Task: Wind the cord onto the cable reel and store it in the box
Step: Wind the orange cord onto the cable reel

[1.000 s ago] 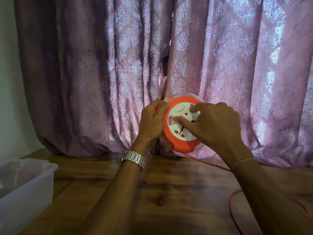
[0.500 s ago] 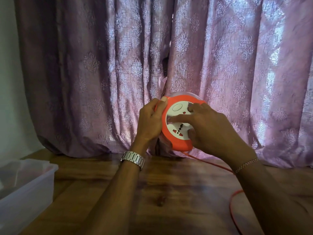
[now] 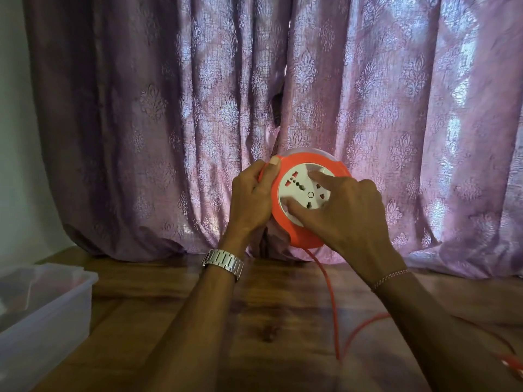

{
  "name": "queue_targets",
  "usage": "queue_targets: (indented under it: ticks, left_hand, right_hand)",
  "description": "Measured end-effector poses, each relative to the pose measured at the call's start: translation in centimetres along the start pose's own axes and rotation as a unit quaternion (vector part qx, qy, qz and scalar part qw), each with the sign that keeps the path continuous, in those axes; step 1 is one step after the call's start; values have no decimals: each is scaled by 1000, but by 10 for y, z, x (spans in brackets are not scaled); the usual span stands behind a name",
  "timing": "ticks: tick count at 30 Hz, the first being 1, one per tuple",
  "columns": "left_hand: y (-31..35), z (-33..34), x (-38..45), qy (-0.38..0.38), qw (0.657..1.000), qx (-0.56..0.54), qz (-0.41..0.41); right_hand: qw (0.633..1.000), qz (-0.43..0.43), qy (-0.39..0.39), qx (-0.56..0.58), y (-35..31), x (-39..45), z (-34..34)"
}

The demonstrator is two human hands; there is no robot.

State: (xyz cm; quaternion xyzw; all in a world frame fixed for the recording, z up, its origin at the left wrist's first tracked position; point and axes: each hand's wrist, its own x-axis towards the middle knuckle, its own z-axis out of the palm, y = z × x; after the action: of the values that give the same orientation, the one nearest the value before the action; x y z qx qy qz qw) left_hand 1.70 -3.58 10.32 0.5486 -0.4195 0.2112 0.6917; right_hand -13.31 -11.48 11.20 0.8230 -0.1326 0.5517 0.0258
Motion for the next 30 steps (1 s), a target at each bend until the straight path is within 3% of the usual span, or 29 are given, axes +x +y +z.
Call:
queue_targets:
  ticks: [8, 13, 16, 22, 30]
  left_hand:
    - [-1, -1, 0, 4, 1000, 2, -2]
    - [-3, -2, 1, 1, 1000, 2, 7]
    - [-4, -2, 1, 1, 1000, 2, 6]
    - [-4, 0, 0, 0, 1000, -1, 8]
    - [-4, 1, 1, 3, 1000, -7, 10]
  right_hand:
    - [992, -79, 27, -92, 13, 10, -18]
    - [962, -192, -185, 50, 28, 15, -16]
    - [954, -170, -249, -5, 19, 12, -15]
    - [965, -173, -176, -91, 11, 9, -18]
    - [990, -99, -87, -57, 10, 4, -11]
